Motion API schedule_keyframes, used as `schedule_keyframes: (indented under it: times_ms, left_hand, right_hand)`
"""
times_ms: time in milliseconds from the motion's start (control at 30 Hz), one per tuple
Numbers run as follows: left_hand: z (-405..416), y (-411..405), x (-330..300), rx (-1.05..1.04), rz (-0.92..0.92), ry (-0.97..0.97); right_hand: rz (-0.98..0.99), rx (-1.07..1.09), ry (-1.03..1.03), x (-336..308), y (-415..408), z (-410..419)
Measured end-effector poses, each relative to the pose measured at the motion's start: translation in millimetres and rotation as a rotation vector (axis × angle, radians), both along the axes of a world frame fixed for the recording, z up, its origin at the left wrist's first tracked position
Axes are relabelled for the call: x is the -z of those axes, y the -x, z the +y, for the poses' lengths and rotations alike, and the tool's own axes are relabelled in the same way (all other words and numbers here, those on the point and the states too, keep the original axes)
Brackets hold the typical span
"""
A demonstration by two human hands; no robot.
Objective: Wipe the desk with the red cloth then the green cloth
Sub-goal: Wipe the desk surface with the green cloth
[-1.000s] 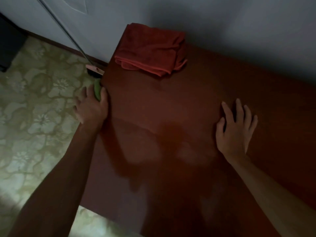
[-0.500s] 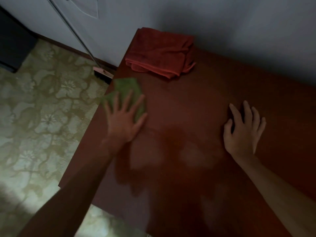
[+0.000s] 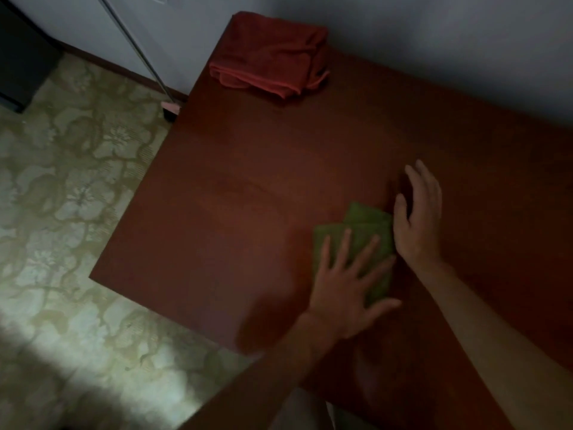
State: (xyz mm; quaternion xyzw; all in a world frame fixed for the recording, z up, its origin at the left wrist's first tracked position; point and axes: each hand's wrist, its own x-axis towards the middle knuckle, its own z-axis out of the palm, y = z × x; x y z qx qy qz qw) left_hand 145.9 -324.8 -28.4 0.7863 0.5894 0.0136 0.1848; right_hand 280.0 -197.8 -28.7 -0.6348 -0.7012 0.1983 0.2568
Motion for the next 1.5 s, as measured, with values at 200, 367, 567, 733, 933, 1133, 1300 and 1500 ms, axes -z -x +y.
schedule_keyframes:
  times_ms: [200,367,567,733,933,1133,1300,1500]
  left_hand:
    - [26,43,17,-0.286,0.077,-0.089]
    - [48,218,12,-0.7,0.254,-0.039]
    - [42,215,13,-0.925,0.231,0.027]
    - [26,41,16,-0.423,0.237,-0.085]
    - [-38,-147,7,0.165,0.119,-0.079]
    - [7,-52,17,-0.114,0.118,-0.154]
    - [59,70,15,-0.521,0.222,-0.086]
    - [39,-13,19,-0.428,0.195,-0.1]
  right_hand:
    - [-0.325,0.159,0.11,0,-73,-86]
    - [-0.462,0.331,0.222,3,-136,-100]
    - [-0.469,0.391,0.223,9,-150,-104]
    - [-0.468,0.411,0.235,10,-151,-106]
    - [-0.387,0.433,0.183,7,-154,-106]
    - [-0.387,0.423,0.185,5,-154,-107]
    - [-0.412,0.438,0.186,6,-152,-104]
    - [-0.394,0.398,0.171,10,-156,-104]
